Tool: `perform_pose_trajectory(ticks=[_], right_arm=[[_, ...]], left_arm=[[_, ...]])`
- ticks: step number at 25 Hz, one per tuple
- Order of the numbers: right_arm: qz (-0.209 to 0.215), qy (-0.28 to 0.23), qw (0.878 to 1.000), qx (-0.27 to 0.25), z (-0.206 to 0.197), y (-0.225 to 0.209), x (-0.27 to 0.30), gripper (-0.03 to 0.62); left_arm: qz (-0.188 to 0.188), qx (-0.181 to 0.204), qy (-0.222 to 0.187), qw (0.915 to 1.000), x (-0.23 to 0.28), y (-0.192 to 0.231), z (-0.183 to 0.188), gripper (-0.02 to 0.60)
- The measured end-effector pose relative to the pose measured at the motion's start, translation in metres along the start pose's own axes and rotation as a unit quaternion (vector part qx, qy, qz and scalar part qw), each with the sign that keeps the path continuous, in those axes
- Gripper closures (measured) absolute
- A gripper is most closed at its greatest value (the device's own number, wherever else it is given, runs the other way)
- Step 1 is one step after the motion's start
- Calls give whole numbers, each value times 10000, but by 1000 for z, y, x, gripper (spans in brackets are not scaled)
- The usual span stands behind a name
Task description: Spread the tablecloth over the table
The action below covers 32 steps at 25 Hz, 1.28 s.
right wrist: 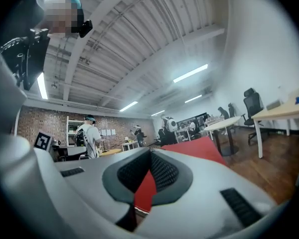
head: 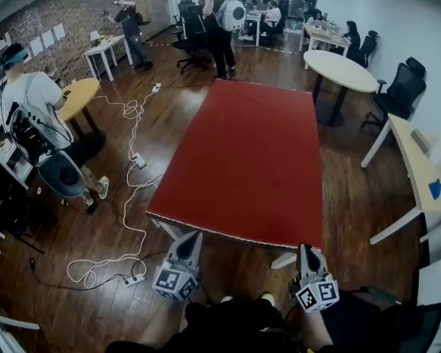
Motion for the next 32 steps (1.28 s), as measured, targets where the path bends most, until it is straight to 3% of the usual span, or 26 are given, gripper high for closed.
perform_pose_trajectory(ticks=[5, 12, 15, 19, 27, 32], right_arm=[[-49, -174, 9986, -504, 21, 22, -22, 589], [-29, -285, 9920, -1228, 24, 41, -31, 589], [-27, -191, 9925, -1205, 19, 34, -37, 591], [-124, -196, 9924, -1211, 23, 20, -46, 591], [-430, -292, 9919, -1160, 40, -7, -64, 592], [-170, -119, 9934, -1126, 28, -1, -63, 591]], left_arm=[[-196, -12, -101, 9998, -22, -16, 17, 581], [-278, 272, -270, 9989, -51, -35, 20, 581], [-105, 131, -241, 9996, -58, -41, 13, 581], [-28, 281, -158, 9995, -61, -49, 14, 581], [221, 283, -434, 9984, -42, -62, 29, 581], [315, 272, -435, 9982, -56, -64, 29, 581]])
Point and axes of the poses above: the fingertips, and each gripper's own axes: x forward along the fingers, y to its left, z out of its top, the point moved 2 cm from there along -x, backward along the fingers, and after that the axes turned 15 degrees about -y, right-handed, at the moved point
